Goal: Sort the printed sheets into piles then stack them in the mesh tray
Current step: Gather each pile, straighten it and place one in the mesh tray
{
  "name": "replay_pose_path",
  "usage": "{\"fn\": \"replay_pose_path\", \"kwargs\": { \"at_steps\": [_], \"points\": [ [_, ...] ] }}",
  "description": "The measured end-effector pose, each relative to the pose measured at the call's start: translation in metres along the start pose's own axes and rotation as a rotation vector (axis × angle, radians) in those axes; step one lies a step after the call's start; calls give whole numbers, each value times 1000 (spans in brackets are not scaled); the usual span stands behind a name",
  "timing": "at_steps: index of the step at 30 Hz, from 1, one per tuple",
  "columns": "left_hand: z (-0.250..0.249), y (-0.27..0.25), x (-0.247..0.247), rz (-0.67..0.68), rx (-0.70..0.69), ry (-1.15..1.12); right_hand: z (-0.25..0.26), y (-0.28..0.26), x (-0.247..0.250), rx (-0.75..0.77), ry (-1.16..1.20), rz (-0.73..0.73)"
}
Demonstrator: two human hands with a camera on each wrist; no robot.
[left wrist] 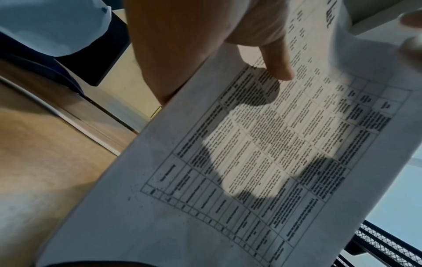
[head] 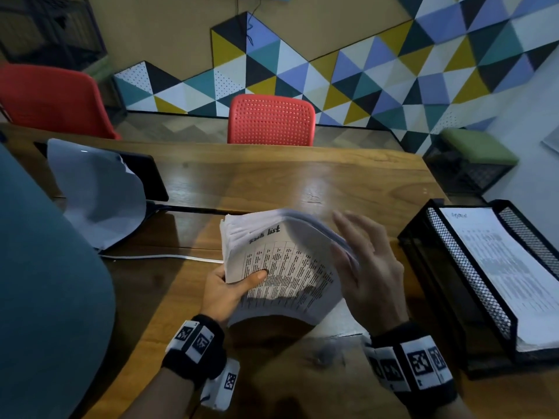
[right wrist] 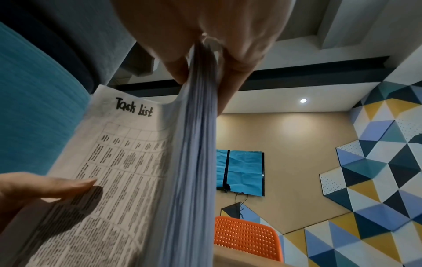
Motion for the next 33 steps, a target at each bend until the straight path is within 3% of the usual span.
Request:
{"fn": "replay_pose_path", "kwargs": {
  "at_steps": [5,9,26,30,33],
  "points": [
    [1,-1,0,15,-13,11,-1,5,0,-25,-72,93],
    [1,-1,0,20,-13,17,6,4,-8,82,-143,230],
    [-1,6,-3,72,-19,69,-11,14,-4,-77,-297,451],
    [-34,5,-22,239,-54,181,-28,8,18,-168,-152,436],
    [-47,0,-31,251,-95,196,-53,-11,42,-348,121,324]
  ]
}}
Point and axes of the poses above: each hand's wrist, its own y-axis towards the middle knuckle, its own x-axis out of the back of the hand, z = x × y, the point moved 9 cm from there along y, towards the middle knuckle, and after that the axes turned 4 degrees about z, right-handed, at the moved point
